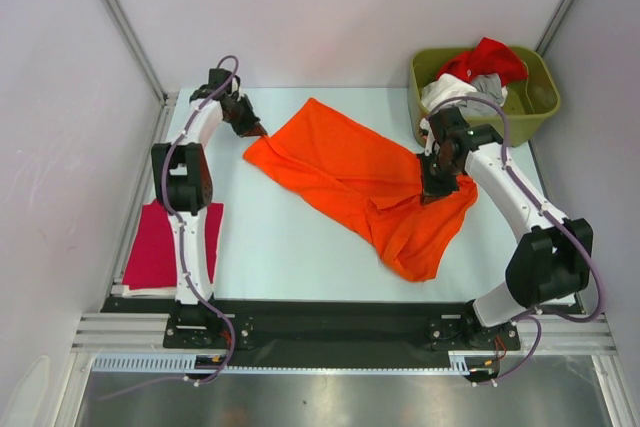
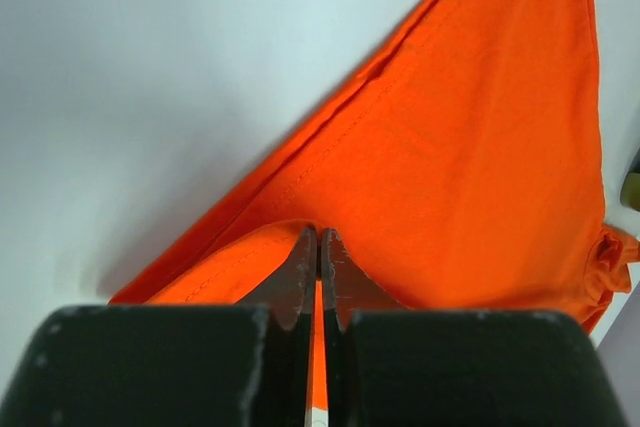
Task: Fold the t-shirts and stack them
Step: Fold the tshirt
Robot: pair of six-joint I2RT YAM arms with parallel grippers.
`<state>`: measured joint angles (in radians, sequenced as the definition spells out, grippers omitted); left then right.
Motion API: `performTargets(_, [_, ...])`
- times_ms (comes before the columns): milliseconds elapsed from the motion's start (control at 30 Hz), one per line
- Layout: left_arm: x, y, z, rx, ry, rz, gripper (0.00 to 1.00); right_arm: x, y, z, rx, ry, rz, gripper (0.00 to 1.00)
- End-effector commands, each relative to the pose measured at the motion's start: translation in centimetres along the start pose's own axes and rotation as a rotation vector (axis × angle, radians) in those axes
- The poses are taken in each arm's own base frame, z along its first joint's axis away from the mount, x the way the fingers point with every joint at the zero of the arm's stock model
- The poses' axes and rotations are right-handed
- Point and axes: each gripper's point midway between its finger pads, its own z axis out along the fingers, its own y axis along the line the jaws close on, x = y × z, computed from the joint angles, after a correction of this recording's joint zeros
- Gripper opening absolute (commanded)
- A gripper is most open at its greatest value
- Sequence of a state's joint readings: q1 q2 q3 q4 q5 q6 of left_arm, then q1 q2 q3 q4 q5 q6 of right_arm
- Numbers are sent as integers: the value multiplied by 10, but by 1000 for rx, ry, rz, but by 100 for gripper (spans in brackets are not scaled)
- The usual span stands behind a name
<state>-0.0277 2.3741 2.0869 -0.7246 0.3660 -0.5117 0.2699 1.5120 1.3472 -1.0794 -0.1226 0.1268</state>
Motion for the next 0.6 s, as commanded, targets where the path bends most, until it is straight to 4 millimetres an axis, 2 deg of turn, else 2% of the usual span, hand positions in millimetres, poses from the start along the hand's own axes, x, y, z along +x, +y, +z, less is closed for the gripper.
performTargets(0, [-11,-14,-5,33,-22,1,3,-22,-5,-6,38,-60,-10,2])
performTargets(200, [-10,-6,0,-2,-16,-4,9,-31,-15,-3,90,-69,-8,2])
performTargets(333, [-17,-3,-5,-35,-43,21,20,-40,-16,-5,105,-88,-15,3])
performTargets(367, [-18,-1,-8,-50,-47,26,28,-43,-16,-6,102,-100,-21,3])
performTargets(433, [-24,2,-17,-90,-80,54,32,-51,-14,-7,96,-129,-26,3])
performTargets(467, [-27,3,-22,-103,-95,65,42,-53,-14,-8,96,-136,-28,3])
performTargets(500, [-32,-1,-33,-113,-124,80,46,-59,-13,-10,94,-154,-29,3])
performTargets(567, [-36,8,-43,-168,-154,99,56,-64,-13,-8,100,-158,-29,3])
